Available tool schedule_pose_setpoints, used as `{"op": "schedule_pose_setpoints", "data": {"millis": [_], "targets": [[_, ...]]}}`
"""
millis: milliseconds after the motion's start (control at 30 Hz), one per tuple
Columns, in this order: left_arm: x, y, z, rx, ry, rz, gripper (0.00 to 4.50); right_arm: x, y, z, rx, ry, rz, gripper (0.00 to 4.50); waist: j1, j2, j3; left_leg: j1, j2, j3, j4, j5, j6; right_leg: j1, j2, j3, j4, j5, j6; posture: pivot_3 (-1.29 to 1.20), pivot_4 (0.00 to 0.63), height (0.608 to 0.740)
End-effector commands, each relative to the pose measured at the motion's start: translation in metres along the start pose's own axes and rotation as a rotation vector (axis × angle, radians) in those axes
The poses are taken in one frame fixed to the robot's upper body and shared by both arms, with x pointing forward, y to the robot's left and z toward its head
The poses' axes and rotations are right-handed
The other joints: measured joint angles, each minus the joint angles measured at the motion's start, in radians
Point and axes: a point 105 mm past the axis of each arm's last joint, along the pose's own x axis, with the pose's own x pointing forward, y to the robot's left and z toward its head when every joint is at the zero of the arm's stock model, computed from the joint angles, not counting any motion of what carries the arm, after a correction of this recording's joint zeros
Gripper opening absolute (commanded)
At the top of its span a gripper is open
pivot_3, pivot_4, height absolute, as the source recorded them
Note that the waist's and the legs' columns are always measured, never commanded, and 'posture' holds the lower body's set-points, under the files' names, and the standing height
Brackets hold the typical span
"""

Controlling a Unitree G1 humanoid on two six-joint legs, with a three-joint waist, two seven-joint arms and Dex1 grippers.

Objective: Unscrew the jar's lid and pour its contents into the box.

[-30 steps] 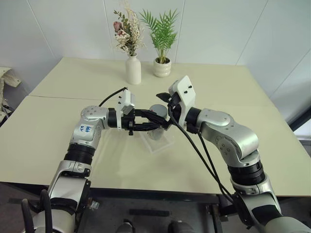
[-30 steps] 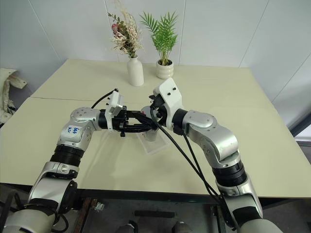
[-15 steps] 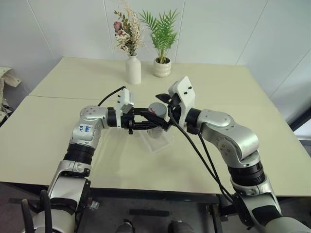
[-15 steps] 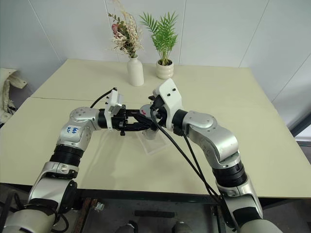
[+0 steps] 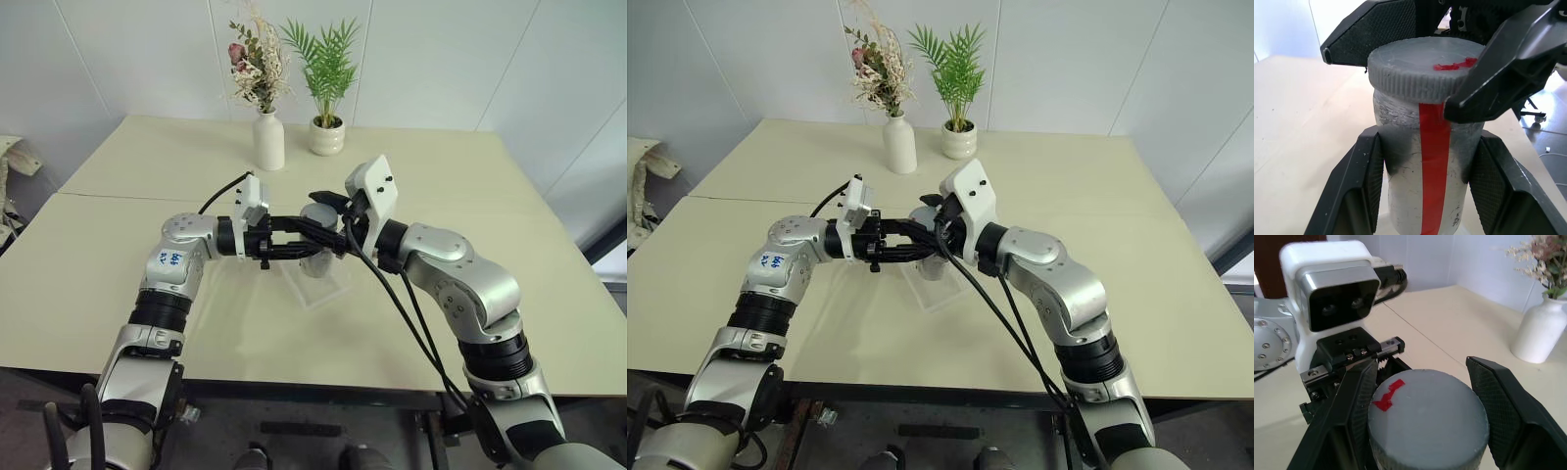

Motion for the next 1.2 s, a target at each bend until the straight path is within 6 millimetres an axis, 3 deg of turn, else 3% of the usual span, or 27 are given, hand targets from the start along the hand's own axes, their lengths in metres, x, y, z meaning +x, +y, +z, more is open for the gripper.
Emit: {"op": "schedule_pose_setpoints", "data": {"millis": [33,267,567,1200], "targets": [[-0.003,0.000,0.011,0.008,-0.062,0.002,2.07,-0.007,0.026,0.022,-0.039,-0.101,0.169,2.57,0.001,0.000,0.000,0.000,0.000,0.000,0.000,0.000,0.000,0.000,0.000,0.000,0.000,0.000,0.000,0.00,0.150,0.740],[-0.001,-0.004,0.012,0.009,-0.062,-0.054,2.07,-0.017,0.042,0.015,-0.066,-0.052,0.358,2.57,0.000,0.000,0.000,0.000,0.000,0.000,0.000,0.000,0.000,0.000,0.000,0.000,0.000,0.000,0.000,0.00,0.150,0.740],[0.003,-0.002,0.014,-0.002,-0.090,-0.081,2.07,-0.025,0.047,0.014,-0.085,-0.029,0.523,2.57,0.000,0.001,0.001,0.000,0.000,0.000,0.000,0.000,0.000,0.000,0.000,0.000,0.000,0.000,0.000,0.00,0.150,0.740],[0.006,-0.003,0.012,-0.039,-0.081,-0.152,2.07,-0.032,0.047,0.017,-0.067,-0.028,0.660,2.57,0.000,0.003,0.002,0.000,0.000,0.000,0.000,0.000,0.000,0.000,0.000,0.000,-0.001,0.000,0.000,0.00,0.150,0.740]]}}
